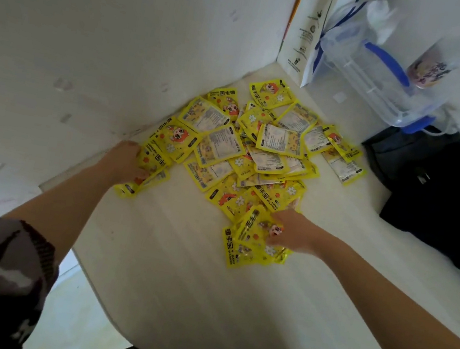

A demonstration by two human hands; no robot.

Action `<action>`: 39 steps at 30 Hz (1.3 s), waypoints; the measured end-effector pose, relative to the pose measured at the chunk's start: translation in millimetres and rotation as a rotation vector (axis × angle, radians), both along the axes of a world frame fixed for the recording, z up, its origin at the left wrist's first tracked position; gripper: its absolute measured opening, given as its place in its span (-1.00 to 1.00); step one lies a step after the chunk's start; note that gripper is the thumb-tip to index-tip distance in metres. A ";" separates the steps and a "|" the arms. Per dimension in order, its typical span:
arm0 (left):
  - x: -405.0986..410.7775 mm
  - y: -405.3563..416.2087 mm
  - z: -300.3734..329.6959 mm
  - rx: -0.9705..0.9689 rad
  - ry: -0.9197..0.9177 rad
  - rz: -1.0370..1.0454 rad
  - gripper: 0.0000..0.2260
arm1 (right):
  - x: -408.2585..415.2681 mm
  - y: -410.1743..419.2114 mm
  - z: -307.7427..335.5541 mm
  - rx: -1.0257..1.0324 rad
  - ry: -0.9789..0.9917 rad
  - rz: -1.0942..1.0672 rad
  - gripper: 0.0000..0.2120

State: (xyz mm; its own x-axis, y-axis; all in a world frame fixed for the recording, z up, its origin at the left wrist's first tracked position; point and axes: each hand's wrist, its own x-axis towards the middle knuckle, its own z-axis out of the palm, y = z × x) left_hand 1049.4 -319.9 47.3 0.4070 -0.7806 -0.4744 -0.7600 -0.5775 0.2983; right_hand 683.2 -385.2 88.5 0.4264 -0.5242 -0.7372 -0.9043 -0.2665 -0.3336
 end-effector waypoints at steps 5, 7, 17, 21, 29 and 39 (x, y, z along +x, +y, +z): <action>-3.7 8.9 -8.6 0.048 -0.015 -0.035 -0.68 | -1.1 16.1 -21.8 -0.135 -0.053 0.101 -0.55; -9.0 13.7 -7.5 0.037 -0.013 -0.039 -0.78 | -0.7 21.2 -29.0 -0.172 -0.068 0.117 -0.53; -56.7 50.2 -0.3 0.113 -0.077 -0.001 -0.67 | -4.9 34.4 -40.8 -0.377 -0.053 0.277 -0.50; -79.7 64.1 4.3 0.029 0.028 0.052 -0.66 | -9.6 42.4 -41.1 -0.445 -0.082 0.245 -0.52; -138.7 98.0 9.3 -0.136 0.268 0.422 -0.65 | -24.8 56.2 -38.6 -0.466 -0.154 0.260 -0.60; -216.4 123.8 18.6 -0.361 0.533 0.691 -0.64 | -60.0 71.7 -16.6 -0.310 -0.368 -0.062 -0.48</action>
State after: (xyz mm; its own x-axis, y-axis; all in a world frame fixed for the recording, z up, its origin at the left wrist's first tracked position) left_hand 833.1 -196.2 65.9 0.6334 -0.5834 -0.5084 0.0044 -0.6542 0.7563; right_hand 623.2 -313.4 71.9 0.5907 -0.7280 -0.3480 -0.7584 -0.3536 -0.5475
